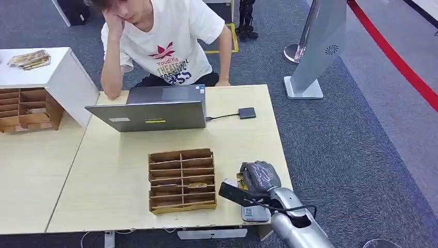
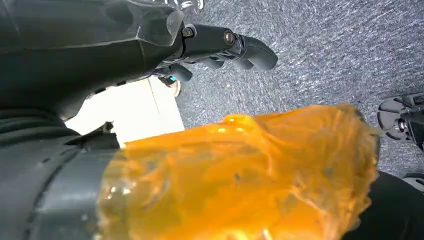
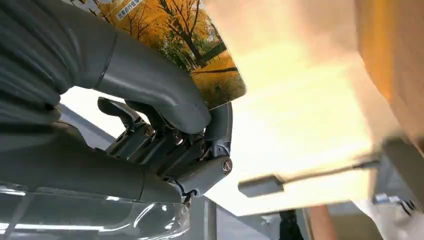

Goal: Pass the card to the sensor for recognition and then transmit it.

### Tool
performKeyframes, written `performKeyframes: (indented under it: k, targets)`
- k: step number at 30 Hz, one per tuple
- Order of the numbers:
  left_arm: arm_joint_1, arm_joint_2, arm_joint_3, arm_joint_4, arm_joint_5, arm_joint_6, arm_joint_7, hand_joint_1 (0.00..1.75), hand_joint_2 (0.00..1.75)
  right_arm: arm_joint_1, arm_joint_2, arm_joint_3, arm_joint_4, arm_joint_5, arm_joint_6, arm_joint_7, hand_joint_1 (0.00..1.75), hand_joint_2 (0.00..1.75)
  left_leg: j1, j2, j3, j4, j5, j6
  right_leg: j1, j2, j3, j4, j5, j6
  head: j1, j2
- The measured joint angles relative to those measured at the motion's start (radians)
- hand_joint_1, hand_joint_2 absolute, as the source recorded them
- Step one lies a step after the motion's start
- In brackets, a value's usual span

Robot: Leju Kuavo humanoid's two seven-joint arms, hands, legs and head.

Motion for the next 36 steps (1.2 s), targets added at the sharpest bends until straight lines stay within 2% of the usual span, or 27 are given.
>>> performKeyframes:
  k: [12, 36]
  targets:
    - [0.000, 0.000, 0.002, 0.000, -0.001, 0.000, 0.003, 0.00, 0.00, -0.009, 0.001, 0.002, 0.074, 0.012, -0.015, 0.000, 1.75, 1.75, 0.000, 0.000, 0.000, 0.000, 0.000, 0.000, 0.000, 0.000, 0.000, 0.000, 0.000, 0.000, 0.000, 0.000]
    - [0.000, 0.000, 0.025, 0.000, -0.004, 0.000, 0.003, 0.00, 0.00, -0.028, 0.002, 0.002, 0.107, 0.012, -0.005, -0.001, 1.75, 1.75, 0.000, 0.000, 0.001, 0.000, 0.000, 0.000, 0.000, 0.000, 0.001, 0.000, 0.000, 0.000, 0.000, 0.000]
